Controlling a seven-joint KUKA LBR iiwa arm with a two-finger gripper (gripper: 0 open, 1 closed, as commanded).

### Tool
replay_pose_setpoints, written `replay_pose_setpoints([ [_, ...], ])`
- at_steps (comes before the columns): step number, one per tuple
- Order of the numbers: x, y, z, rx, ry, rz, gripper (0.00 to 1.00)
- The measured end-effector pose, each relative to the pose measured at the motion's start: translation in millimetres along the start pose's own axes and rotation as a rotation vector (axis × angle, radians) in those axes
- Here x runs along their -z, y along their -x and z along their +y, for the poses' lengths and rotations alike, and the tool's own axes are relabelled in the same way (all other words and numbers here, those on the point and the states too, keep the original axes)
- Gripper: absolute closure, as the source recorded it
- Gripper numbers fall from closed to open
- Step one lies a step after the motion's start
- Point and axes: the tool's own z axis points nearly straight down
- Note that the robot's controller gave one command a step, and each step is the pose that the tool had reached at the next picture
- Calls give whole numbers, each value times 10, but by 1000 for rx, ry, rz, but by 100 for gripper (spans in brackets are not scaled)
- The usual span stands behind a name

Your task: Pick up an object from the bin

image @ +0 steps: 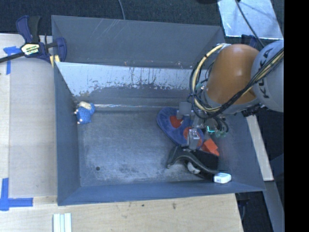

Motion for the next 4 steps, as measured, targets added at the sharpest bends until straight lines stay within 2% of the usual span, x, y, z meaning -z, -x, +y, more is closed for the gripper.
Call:
replay_pose_setpoints([
  [1,-551,-621,91,-158,6,-37,0],
  [2,-310,-707,177,-398,3,-18,0],
  [3,-314,-750,-28,-656,10,-15,0],
  [4,-588,-654,-134,-878,21,-19,0],
])
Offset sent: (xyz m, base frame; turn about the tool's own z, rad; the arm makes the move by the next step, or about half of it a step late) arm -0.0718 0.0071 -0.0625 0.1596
